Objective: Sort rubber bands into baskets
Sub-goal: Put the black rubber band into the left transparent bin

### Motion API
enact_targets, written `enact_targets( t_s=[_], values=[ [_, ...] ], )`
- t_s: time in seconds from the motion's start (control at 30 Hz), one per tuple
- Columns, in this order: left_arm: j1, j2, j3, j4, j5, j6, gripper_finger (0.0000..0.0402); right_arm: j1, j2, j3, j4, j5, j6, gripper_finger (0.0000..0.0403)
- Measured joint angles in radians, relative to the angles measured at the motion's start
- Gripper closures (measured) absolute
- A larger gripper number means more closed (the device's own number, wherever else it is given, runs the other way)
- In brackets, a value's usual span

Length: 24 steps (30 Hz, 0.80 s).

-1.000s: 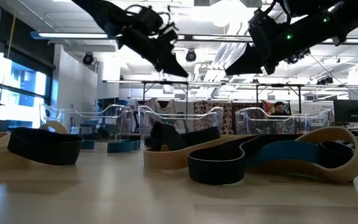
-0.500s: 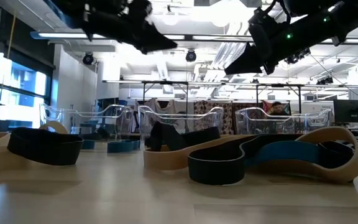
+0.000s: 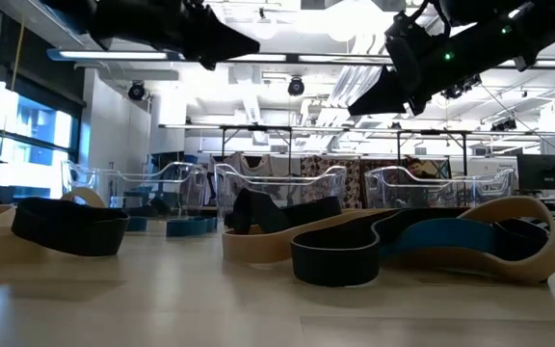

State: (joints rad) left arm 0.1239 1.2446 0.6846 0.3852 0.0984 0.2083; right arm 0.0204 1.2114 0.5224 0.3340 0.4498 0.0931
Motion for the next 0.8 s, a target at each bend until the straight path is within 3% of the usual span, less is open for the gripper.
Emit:
enact_targets(
  t_s=[0.47,0.67,0.8],
  values=[
    [-0.173,0.003,0.0,-0.053,-0.039,-0.145,0.0401,0.0,0.046,0.0,0.071,-0.029,0.061,0.0403],
    [-0.261,0.003,0.0,-0.057,-0.164,-0.162,0.0401,0.0,0.102,0.0,0.181,-0.042,0.039,0.0403],
    [-0.296,0.003,0.0,-0.052,-0.172,-0.164,0.0401,0.0,0.143,0.0,0.243,-0.042,0.066,0.0403]
  ],
)
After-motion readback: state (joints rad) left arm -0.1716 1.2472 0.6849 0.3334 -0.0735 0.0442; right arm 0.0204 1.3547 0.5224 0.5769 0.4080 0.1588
